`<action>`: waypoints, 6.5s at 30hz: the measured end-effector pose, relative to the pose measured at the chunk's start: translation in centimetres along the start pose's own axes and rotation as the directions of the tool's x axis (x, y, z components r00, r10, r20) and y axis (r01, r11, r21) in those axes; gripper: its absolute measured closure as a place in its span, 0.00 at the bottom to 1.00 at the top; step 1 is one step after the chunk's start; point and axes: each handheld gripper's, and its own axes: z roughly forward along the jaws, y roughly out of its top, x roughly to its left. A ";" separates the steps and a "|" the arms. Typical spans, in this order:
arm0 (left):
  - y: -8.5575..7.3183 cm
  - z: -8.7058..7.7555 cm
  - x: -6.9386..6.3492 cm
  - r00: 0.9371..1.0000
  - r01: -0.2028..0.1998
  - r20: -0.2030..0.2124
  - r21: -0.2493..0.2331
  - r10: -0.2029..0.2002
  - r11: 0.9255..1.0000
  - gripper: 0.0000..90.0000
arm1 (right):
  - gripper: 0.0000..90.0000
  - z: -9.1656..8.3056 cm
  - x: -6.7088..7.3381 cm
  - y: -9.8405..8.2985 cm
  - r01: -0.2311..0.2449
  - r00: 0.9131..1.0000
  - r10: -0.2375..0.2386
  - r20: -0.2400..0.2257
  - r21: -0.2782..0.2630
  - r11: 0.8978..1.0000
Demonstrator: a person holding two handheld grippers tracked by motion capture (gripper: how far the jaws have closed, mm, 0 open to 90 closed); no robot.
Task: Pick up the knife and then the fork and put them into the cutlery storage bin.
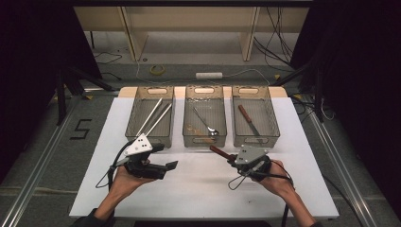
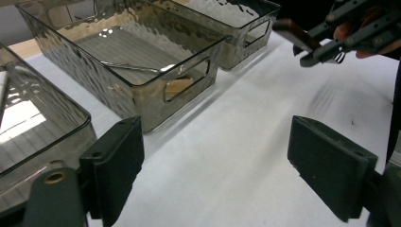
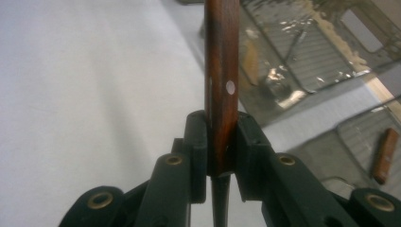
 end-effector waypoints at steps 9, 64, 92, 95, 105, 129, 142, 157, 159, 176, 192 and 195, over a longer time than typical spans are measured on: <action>-0.7 -0.8 0.3 1.000 0.013 -0.027 -0.018 -0.013 1.000 0.20 | 0.86 -0.6 -3.4 0.1 -0.120 0.992 0.120 0.037 -0.018 0.993; -1.3 -1.4 0.2 0.999 0.024 -0.036 -0.059 -0.026 0.998 0.18 | 0.86 3.4 -16.7 2.7 -0.412 0.904 0.406 0.133 0.023 0.911; -1.3 -1.6 0.3 0.999 0.027 -0.041 -0.070 -0.029 0.997 0.18 | 0.86 5.4 -18.3 2.0 -0.460 0.878 0.446 0.172 0.051 0.886; -1.3 -1.6 0.3 0.999 0.029 -0.043 -0.071 -0.032 0.997 0.18 | 0.86 5.6 -18.4 1.9 -0.463 0.876 0.449 0.176 0.053 0.885; -1.3 -1.6 0.3 0.999 0.030 -0.043 -0.073 -0.033 0.997 0.18 | 0.86 6.4 -18.4 1.5 -0.470 0.873 0.451 0.187 0.070 0.880; -1.3 -1.5 0.2 0.999 0.030 -0.035 -0.069 -0.033 0.997 0.18 | 0.86 7.7 -18.1 -0.3 -0.514 0.846 0.480 0.231 0.121 0.849; -1.3 -1.5 0.2 0.999 0.031 -0.033 -0.069 -0.033 0.997 0.18 | 0.85 8.2 -18.0 -0.7 -0.533 0.837 0.495 0.235 0.146 0.833; -1.3 -1.5 0.2 0.999 0.030 -0.031 -0.060 -0.032 0.998 0.18 | 0.85 8.4 -18.0 -1.2 -0.554 0.826 0.511 0.237 0.171 0.815; -1.3 -1.5 0.3 0.999 0.030 -0.031 -0.060 -0.032 0.998 0.18 | 0.84 8.5 -18.0 -1.3 -0.559 0.822 0.514 0.244 0.180 0.809; -1.3 -1.5 0.3 0.998 0.044 -0.031 -0.065 -0.046 0.997 0.18 | 0.67 7.2 -17.7 -0.8 -0.571 0.815 0.544 0.203 0.113 0.813; -1.3 -1.5 0.3 0.998 0.048 -0.030 -0.065 -0.050 0.997 0.18 | 0.52 4.5 -15.4 -1.1 -0.597 0.795 0.594 0.122 -0.012 0.802; -1.3 -1.5 0.3 0.998 0.050 -0.030 -0.066 -0.052 0.997 0.18 | 0.48 4.0 -14.7 -0.9 -0.591 0.799 0.591 0.114 -0.035 0.806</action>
